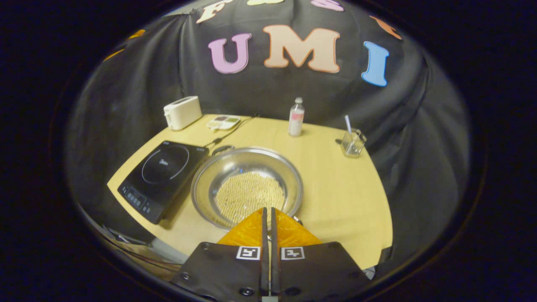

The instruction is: First push the handle of the pot to place it horizontally, then grasp the pot with both hands and set it on the induction cooktop.

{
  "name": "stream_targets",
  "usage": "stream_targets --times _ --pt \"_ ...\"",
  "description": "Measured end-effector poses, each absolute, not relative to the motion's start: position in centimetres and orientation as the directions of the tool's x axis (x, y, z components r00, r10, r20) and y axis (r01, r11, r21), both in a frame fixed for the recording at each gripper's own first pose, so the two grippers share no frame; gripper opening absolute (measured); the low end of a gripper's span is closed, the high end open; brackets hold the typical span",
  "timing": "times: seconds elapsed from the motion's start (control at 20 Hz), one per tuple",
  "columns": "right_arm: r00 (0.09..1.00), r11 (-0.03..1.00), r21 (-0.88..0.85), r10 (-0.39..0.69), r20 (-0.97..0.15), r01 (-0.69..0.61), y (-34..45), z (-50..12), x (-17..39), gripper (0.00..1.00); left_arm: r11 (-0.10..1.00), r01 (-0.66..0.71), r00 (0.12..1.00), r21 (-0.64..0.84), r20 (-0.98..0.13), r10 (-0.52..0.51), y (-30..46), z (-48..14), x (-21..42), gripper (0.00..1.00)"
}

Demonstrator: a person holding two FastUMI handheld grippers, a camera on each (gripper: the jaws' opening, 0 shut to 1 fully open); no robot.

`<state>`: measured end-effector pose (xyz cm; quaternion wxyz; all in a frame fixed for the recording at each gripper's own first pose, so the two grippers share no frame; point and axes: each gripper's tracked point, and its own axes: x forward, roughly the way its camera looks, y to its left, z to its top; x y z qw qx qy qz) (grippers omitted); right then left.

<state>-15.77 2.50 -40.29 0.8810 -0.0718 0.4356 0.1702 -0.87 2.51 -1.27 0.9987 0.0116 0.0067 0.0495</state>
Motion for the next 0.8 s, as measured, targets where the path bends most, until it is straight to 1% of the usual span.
stream_targets --times 0.05,0.1,0.5,0.7,0.75,0.8 --pt "0.536 0.929 0.033 0.241 -0.809 -0.368 2.5 -41.1 -16.2 0.08 0.994 -0.104 0.994 0.025 -0.012 0.105 2.6 -1.3 -0.9 0.97" --pt "0.511 0.926 0.042 0.243 -0.824 -0.374 2.6 -41.8 -16.7 0.04 0.994 -0.11 0.994 0.026 -0.012 0.111 2.6 -1.3 -0.9 0.96" --pt "0.363 0.899 0.088 0.26 -0.895 -0.428 2.6 -46.4 -19.1 0.04 0.988 -0.154 0.988 0.024 0.0 0.154 2.7 -1.0 -1.2 0.96" --pt "0.297 0.866 0.081 0.255 -0.92 -0.494 2.1 -48.0 -19.7 0.04 0.985 -0.17 0.985 0.04 -0.004 0.17 2.4 -1.3 -1.4 0.96" --pt "0.284 0.858 0.075 0.249 -0.926 -0.508 1.9 -48.4 -19.9 0.0 0.984 -0.174 0.985 0.039 -0.009 0.175 2.3 -1.4 -1.5 0.97" --pt "0.271 0.852 0.074 0.246 -0.931 -0.517 1.7 -48.7 -19.9 0.04 0.983 -0.18 0.984 0.036 -0.012 0.18 2.3 -1.5 -1.6 0.96"
